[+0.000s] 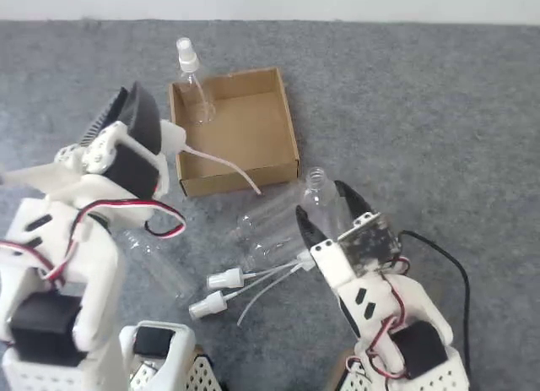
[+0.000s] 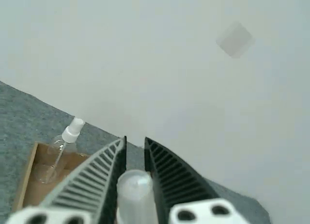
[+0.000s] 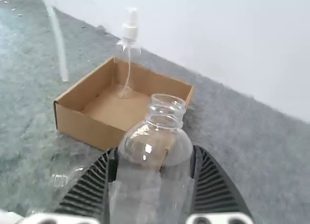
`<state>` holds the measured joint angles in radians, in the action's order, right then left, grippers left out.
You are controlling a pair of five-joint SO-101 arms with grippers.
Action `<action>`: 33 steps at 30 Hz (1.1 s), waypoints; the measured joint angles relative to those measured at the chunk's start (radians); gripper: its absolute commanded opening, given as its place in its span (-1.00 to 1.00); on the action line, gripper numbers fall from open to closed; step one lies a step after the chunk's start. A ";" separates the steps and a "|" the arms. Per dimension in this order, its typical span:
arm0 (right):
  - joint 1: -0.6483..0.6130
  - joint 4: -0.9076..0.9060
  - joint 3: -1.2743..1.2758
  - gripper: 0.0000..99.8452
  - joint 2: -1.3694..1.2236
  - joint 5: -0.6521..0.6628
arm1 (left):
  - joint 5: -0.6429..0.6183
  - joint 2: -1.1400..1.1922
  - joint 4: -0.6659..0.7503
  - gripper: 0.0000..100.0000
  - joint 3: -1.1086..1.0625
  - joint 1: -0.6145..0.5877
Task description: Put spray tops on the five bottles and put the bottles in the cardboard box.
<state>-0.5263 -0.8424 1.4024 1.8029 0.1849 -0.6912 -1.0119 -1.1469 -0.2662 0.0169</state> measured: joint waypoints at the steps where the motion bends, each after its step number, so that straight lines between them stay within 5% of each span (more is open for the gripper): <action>1: -0.014 0.014 0.015 -0.94 0.002 0.017 | -0.011 0.000 0.000 -0.98 0.000 0.002; 25: -0.060 0.385 0.258 -0.94 -0.005 0.077 | -0.091 0.000 -0.014 -0.98 0.000 0.112; 33: -0.060 0.411 0.259 -0.94 -0.005 0.201 | -0.092 0.000 -0.044 -0.98 0.000 0.112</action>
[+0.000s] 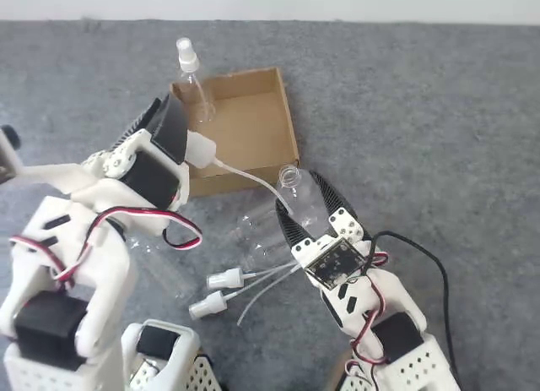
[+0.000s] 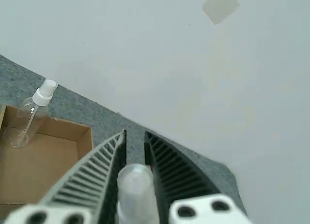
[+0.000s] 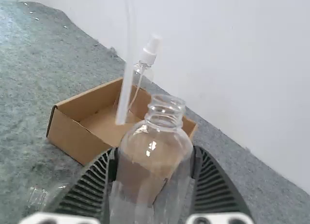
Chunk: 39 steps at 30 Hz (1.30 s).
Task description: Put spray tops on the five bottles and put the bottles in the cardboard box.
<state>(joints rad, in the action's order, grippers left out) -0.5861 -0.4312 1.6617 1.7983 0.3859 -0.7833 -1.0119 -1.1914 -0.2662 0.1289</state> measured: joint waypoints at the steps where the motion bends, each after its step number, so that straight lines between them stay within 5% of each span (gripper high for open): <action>1: 0.000 0.000 0.000 -0.94 0.000 0.003 | 0.000 0.000 0.000 -0.98 0.000 0.000; 13: -0.032 0.000 0.000 -0.94 0.000 0.014 | -0.063 0.000 0.008 -0.98 0.000 0.000; 20: -0.037 0.000 0.000 -0.94 0.000 0.015 | -0.068 0.000 0.037 -0.98 0.000 -0.115; 39: -0.037 0.000 0.000 -0.94 0.000 0.015 | -0.071 0.002 0.255 -0.98 -0.213 -0.140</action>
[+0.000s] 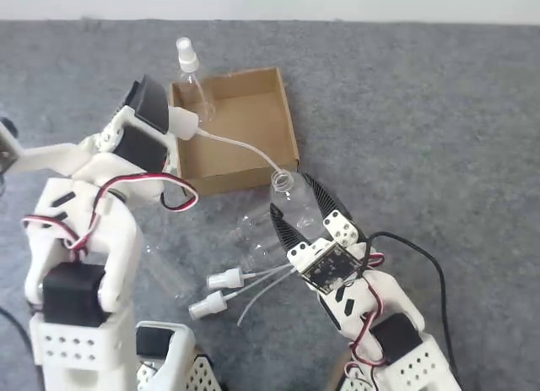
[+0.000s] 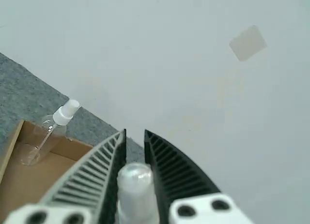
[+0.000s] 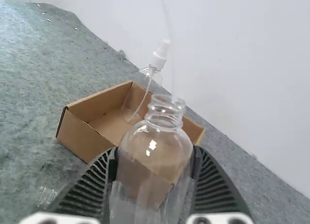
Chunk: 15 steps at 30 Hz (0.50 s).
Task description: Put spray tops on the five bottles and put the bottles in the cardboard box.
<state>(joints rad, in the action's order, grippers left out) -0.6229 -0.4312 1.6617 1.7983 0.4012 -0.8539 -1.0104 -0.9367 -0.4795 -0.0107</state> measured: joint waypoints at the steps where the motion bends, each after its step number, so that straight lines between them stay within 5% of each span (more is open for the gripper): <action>1: 0.000 0.000 0.000 -0.94 0.000 0.000 | 0.000 -0.002 0.000 -0.98 -0.011 0.000; 15: 0.000 0.000 0.000 -0.94 0.000 0.003 | 0.087 0.000 0.000 -0.98 -0.138 0.184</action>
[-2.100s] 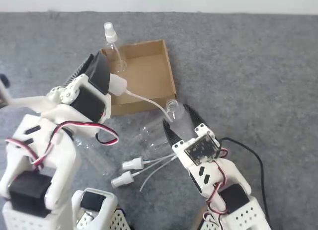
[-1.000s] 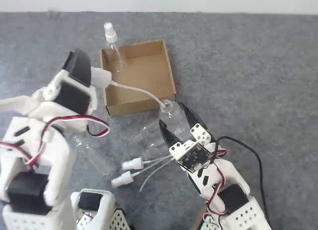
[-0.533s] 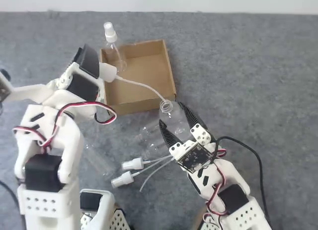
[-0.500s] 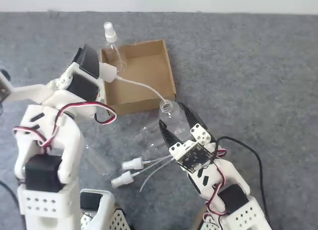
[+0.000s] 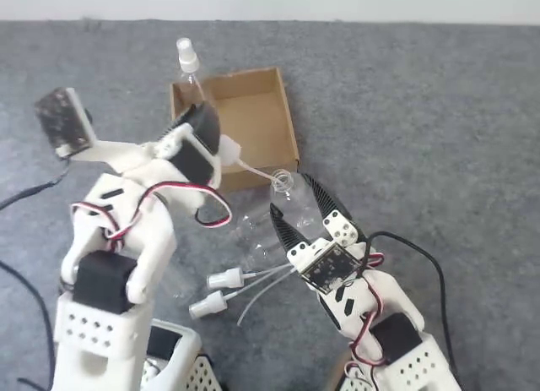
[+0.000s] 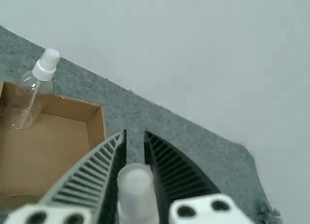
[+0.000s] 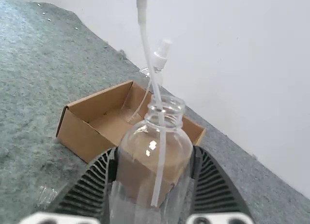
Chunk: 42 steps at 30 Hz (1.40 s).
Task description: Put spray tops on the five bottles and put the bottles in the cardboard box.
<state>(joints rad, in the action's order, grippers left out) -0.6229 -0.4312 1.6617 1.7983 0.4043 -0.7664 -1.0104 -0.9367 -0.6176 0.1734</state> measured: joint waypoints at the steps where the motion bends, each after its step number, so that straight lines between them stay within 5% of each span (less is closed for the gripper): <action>1: 0.000 0.000 0.000 -0.94 0.000 0.000 | 0.000 0.000 0.000 -0.98 -0.006 0.011; 9: -0.002 0.000 0.000 -0.94 0.000 0.000 | 0.002 0.000 0.034 -0.98 -0.075 0.103; 20: 0.000 0.000 0.000 -0.94 0.000 -0.002 | 0.098 0.000 0.302 -0.98 -0.299 0.215; 36: 0.002 -0.012 0.000 -0.94 0.000 -0.002 | 0.256 0.000 0.318 -0.97 -0.324 0.272; 42: 0.002 -0.012 0.000 -0.94 0.000 -0.002 | 0.293 0.000 0.318 -0.72 -0.324 0.273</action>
<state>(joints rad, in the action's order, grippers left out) -0.6214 -0.4434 1.6617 1.7983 0.4028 -0.4733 -1.0104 -0.6191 -0.9413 0.4465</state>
